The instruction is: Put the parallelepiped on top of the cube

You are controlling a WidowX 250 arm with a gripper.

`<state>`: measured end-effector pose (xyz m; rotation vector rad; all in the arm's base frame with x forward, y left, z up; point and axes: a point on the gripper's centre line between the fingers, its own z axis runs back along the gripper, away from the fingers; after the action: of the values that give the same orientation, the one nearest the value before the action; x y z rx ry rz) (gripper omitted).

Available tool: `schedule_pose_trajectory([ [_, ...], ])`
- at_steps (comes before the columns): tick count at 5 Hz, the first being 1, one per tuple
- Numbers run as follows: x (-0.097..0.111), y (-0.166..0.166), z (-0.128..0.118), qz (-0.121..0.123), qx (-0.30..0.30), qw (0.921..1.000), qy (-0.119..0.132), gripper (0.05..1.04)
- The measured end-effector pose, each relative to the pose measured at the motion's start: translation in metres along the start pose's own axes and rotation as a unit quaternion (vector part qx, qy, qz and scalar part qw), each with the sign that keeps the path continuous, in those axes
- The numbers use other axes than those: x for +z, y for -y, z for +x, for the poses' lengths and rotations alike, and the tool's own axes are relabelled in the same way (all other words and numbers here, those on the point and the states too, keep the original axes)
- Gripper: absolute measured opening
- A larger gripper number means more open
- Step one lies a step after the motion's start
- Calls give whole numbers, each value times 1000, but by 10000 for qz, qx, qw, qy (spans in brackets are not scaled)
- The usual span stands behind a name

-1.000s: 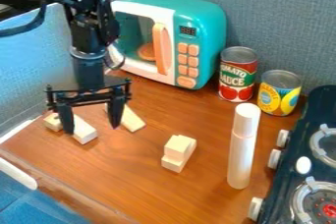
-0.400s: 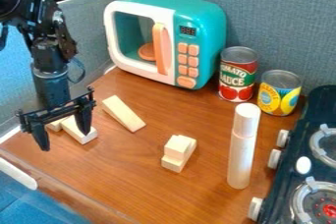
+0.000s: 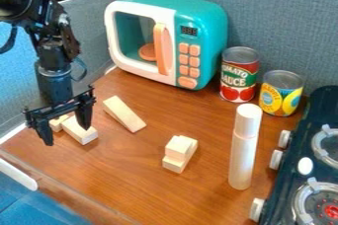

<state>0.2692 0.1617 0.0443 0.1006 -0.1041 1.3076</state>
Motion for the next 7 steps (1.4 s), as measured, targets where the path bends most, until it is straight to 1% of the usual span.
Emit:
schedule_pose_trajectory([
  [1, -6, 13, 10, -25, 121, 9999, 7, 1001],
  [2, -14, 20, 14, 6, 230, 9997, -28, 1001],
  [3, -30, 25, 17, 120, 325, 9993, -117, 1001],
  [4, -39, 35, 25, 135, 410, 9990, -109, 947],
  [5, -40, 44, 28, 91, 277, 9995, -82, 665],
  [6, -41, 42, 22, 107, 272, 9994, -160, 544],
  [7, -29, 37, 1, -15, -100, 9998, -189, 544],
])
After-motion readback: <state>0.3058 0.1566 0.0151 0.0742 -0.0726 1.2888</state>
